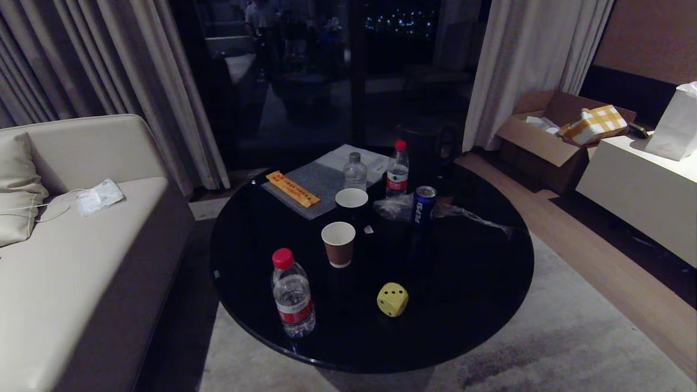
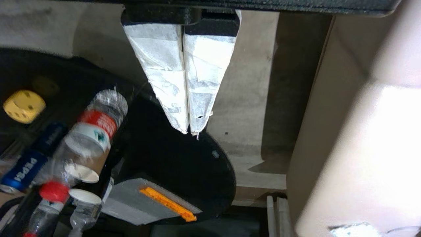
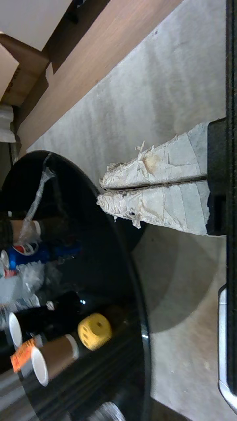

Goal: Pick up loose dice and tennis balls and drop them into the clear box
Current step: Pick up toys out of the box

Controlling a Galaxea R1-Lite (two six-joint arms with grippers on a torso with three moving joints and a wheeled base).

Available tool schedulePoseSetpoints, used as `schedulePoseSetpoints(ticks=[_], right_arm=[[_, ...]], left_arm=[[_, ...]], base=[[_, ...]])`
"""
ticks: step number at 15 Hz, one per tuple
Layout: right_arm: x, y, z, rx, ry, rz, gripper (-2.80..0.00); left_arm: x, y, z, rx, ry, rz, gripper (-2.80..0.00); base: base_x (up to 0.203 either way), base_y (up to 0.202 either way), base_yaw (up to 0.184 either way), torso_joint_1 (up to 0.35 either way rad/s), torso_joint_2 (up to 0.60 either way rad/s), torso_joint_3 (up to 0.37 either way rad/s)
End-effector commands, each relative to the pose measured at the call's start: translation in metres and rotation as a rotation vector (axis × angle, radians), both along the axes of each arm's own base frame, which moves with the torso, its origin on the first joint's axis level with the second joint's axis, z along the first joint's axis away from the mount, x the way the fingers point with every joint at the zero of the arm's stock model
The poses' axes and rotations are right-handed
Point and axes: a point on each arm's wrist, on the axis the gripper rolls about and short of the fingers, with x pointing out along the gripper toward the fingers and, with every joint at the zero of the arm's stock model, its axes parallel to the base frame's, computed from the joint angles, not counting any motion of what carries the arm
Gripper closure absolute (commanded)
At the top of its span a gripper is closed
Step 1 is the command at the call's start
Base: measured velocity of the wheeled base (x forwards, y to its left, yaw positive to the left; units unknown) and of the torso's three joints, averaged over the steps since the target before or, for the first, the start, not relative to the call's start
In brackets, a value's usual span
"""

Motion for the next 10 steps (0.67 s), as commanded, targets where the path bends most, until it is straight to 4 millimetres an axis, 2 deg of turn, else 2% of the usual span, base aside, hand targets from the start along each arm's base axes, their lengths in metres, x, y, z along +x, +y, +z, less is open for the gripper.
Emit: schedulePoseSetpoints(ticks=[1, 3, 10], right_arm=[[0.0008, 0.0, -0.0025, 0.0, 0.011, 0.001, 0.0], [0.0009, 0.0, -0.0028, -0.003, 0.012, 0.001, 0.0], [0.0009, 0.0, -0.0029, -0.003, 0.012, 0.001, 0.0]], left_arm=[[0.0002, 0.0, -0.0006, 0.004, 0.005, 0.0, 0.0], [0.0002, 0.0, -0.0004, -0.002, 0.003, 0.002, 0.0], [0.0002, 0.0, -0.0004, -0.002, 0.003, 0.002, 0.0]], base=[[0.184, 0.0, -0.003, 0.003, 0.01, -0.002], [0.149, 0.0, -0.002, 0.002, 0.0, 0.003], [0.0, 0.0, 0.0, 0.0, 0.0, 0.0]])
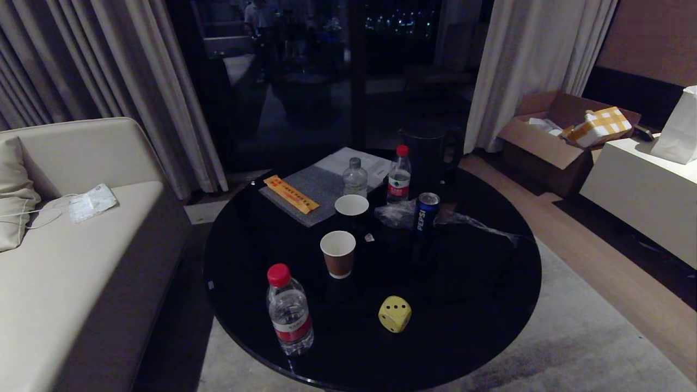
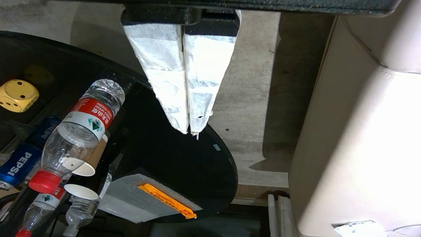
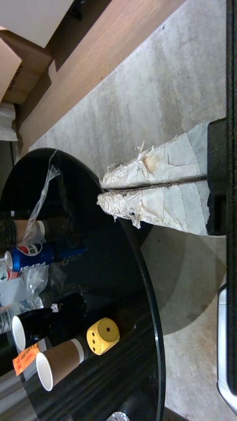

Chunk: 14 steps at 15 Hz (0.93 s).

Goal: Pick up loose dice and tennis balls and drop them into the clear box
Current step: Pick up toys out of the box

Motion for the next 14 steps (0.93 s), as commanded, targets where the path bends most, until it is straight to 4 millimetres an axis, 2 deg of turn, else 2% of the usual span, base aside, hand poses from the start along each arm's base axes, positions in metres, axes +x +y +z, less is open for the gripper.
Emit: schedulePoseSetpoints(ticks=[1, 9, 14], right_arm=[[0.0008, 0.0, -0.0025, 0.0, 0.01, 0.001, 0.0], [0.0009, 0.0, -0.0026, -0.001, 0.009, 0.001, 0.0], [0.0009, 0.0, -0.0027, 0.0, 0.01, 0.001, 0.0]], left_arm=[[0.0002, 0.0, -0.0005, 0.0, 0.004, 0.001, 0.0], [0.0002, 0.0, -0.0005, 0.001, 0.004, 0.001, 0.0], [0.0002, 0.0, -0.0003, 0.0, 0.002, 0.001, 0.0]], base=[[0.0, 0.0, 0.0, 0.0, 0.0, 0.0], [0.0, 0.0, 0.0, 0.0, 0.0, 0.0], [0.001, -0.005, 0.146, 0.002, 0.0, 0.001]])
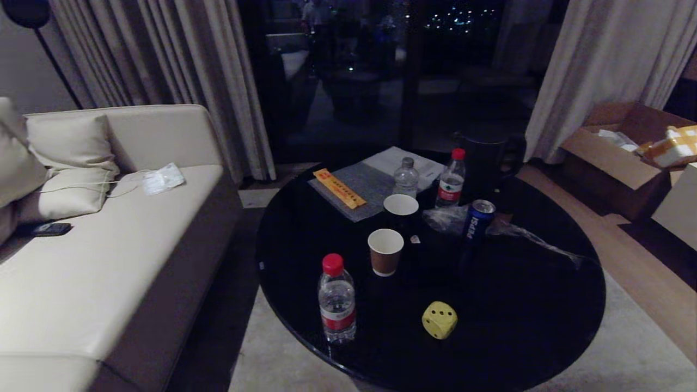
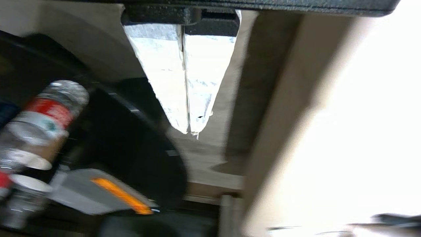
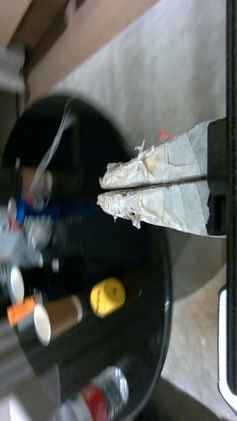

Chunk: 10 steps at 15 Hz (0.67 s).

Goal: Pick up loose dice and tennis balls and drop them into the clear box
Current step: Pick up toys out of the box

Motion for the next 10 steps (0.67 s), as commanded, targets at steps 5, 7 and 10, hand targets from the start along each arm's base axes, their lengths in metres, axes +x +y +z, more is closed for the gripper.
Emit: schedulePoseSetpoints(ticks=[5, 7, 10], right_arm=[[0.0008, 0.0, -0.0025, 0.001, 0.01, 0.001, 0.0], [0.0009, 0.0, -0.0029, 0.001, 0.012, 0.001, 0.0], [0.0008, 0.0, -0.0025, 0.001, 0.01, 0.001, 0.0]], left_arm=[[0.0002, 0.0, -0.0002, -0.002, 0.001, 0.001, 0.0], [0.0002, 0.0, -0.0002, -0.004, 0.001, 0.001, 0.0], [0.0002, 0.0, -0.0002, -0.002, 0.001, 0.001, 0.0]], base=[[0.001, -0.003, 0.109, 0.004, 0.0, 0.001], [0.0, 0.0, 0.0, 0.0, 0.0, 0.0], [0.0, 0.0, 0.0, 0.002, 0.0, -0.034]])
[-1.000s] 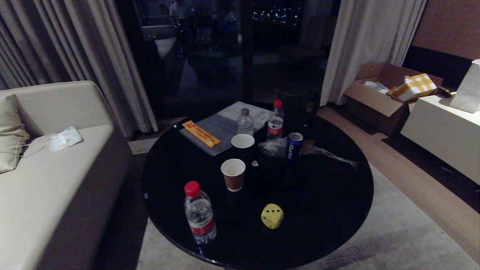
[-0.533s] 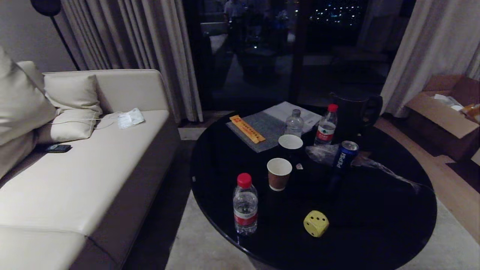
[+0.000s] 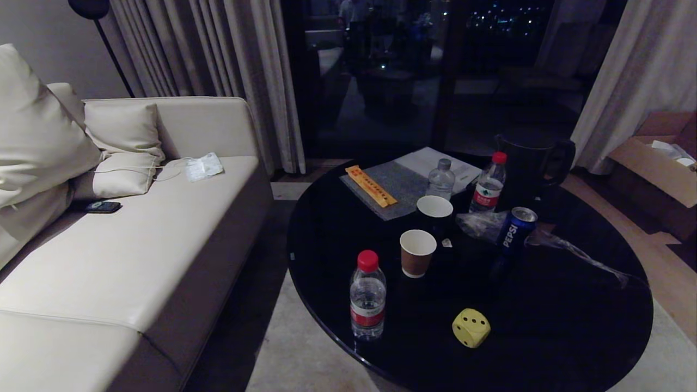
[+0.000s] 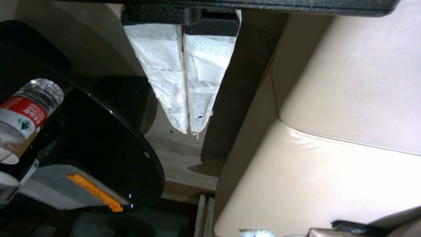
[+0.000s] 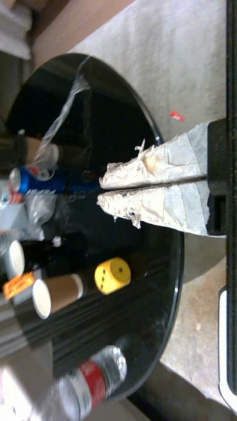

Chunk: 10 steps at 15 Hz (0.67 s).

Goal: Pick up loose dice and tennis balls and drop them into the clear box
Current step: Pick up toys out of the box

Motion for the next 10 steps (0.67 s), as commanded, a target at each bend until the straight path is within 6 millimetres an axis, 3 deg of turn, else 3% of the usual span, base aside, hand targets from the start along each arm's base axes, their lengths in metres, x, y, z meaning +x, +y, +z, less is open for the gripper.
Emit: schedulePoseSetpoints(ticks=[1, 10], right_arm=[[0.0008, 0.0, -0.0025, 0.0, 0.011, 0.001, 0.0], [0.0009, 0.0, -0.0028, -0.001, 0.012, 0.001, 0.0]], left_arm=[[0.0002, 0.0, -0.0003, -0.003, 0.002, 0.001, 0.0], [0.0002, 0.0, -0.0003, -0.003, 0.002, 0.001, 0.0]], base=[[0.0, 0.0, 0.0, 0.002, 0.0, -0.168], [0.0, 0.0, 0.0, 0.001, 0.0, -0.199]])
